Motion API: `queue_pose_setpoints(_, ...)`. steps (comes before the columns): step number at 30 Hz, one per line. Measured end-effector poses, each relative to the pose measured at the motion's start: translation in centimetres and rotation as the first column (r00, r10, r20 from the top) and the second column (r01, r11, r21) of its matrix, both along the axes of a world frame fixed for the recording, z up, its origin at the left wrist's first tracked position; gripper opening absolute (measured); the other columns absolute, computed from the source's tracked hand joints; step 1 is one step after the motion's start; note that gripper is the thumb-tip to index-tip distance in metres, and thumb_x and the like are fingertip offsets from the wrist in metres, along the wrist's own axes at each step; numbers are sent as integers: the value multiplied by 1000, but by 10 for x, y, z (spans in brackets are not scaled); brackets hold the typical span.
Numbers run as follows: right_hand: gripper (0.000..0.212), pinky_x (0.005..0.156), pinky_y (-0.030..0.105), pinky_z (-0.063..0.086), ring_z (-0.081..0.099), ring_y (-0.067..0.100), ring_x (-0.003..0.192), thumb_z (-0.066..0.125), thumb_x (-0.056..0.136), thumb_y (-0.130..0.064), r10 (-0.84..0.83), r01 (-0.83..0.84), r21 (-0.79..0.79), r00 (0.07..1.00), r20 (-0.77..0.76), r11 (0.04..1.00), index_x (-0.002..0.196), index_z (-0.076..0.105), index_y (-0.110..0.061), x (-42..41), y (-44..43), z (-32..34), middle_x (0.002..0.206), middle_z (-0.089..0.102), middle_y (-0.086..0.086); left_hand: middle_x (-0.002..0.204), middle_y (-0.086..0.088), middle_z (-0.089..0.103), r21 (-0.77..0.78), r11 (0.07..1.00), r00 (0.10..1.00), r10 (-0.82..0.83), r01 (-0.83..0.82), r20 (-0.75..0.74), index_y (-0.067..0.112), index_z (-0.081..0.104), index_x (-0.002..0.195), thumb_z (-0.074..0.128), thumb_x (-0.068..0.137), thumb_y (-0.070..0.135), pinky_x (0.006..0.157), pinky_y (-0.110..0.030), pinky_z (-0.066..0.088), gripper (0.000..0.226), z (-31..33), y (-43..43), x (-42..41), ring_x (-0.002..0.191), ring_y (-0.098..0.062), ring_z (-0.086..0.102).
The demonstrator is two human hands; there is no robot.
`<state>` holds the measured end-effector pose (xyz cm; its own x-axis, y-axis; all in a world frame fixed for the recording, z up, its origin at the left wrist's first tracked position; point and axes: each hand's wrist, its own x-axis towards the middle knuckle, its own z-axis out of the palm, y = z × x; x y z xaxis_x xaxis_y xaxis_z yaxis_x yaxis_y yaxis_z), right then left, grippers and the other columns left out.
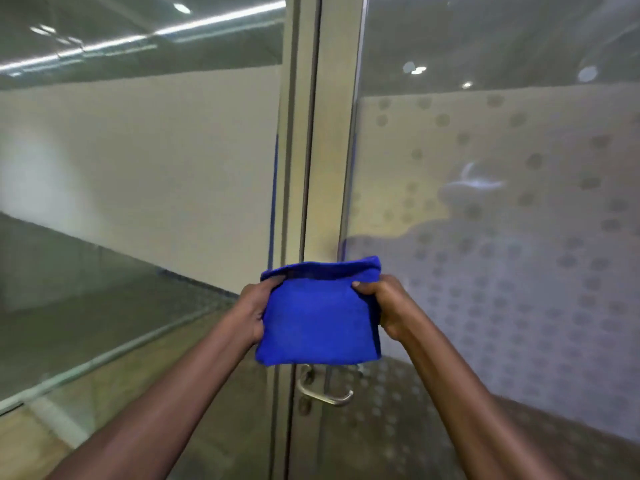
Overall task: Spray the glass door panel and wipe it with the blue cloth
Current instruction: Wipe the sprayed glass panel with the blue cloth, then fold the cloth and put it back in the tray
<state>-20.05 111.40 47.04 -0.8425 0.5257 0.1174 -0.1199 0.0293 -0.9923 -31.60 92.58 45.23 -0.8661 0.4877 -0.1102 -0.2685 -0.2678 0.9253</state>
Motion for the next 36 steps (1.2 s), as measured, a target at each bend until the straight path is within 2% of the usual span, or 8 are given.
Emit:
queue_pose_setpoints(7,33,63,30,49,65,25,83,73,76,-4,47,-51,38,992,114,998,104,56,-1,-41,-115,-37,99,67,17,51,-12,67,-14,978,961,205,-206,184,5,60,76,61,95,17,38,-27,52,23,-34,-141,10,40,-21,64)
queue_pose_setpoints(14,26,70,20,45,57,10,85,70,81,-4,184,-128,423,978,-94,897,99,59,-19,-45,-237,-65,94,59,-12,61,-10,71,-81,921,924,374,-380,-78,5,72,55,72,72,-17,43,-26,55,27,-41,-281,61,50,-18,69)
queue_pose_setpoints(17,19,70,5,43,60,14,87,63,84,6,342,-261,523,937,-63,811,90,71,-10,-41,-288,-64,90,69,4,115,-14,64,-154,878,882,417,-454,-220,20,52,133,69,63,-29,53,-30,59,87,-47,-332,80,75,-23,69)
queue_pose_setpoints(19,26,72,2,44,60,11,91,62,83,11,470,-412,522,882,23,747,100,71,-7,-38,-316,-60,100,70,8,135,-17,53,-204,852,860,417,-483,-295,21,42,143,68,60,-32,53,-29,58,102,-51,-366,89,77,-21,68)
queue_pose_setpoints(23,68,78,3,44,57,8,107,71,63,18,621,-594,561,765,171,577,122,63,-14,-39,-365,-58,117,63,-3,143,0,48,-290,766,790,423,-573,-444,10,65,121,71,58,-30,63,-27,60,75,-53,-427,101,110,-14,57)
queue_pose_setpoints(25,76,87,12,44,55,14,117,69,59,20,601,-563,586,784,156,582,127,60,-13,-47,-395,-63,123,61,1,116,-8,67,-353,711,780,453,-608,-432,9,72,102,71,61,-26,63,-22,58,54,-56,-455,104,85,-11,67)
queue_pose_setpoints(29,66,94,12,30,50,26,121,70,65,11,496,-370,752,866,66,545,126,60,-14,-74,-452,-74,130,49,15,71,-9,68,-497,527,724,475,-690,-501,12,75,84,65,64,-18,56,-26,54,38,-66,-504,108,65,-20,63)
queue_pose_setpoints(36,26,83,32,44,58,35,103,56,80,8,700,-325,934,702,134,148,98,70,-3,-117,-540,-85,107,64,16,93,-16,71,-754,293,806,292,-588,-515,8,71,96,47,72,1,64,-30,45,34,-75,-568,107,86,-29,65)
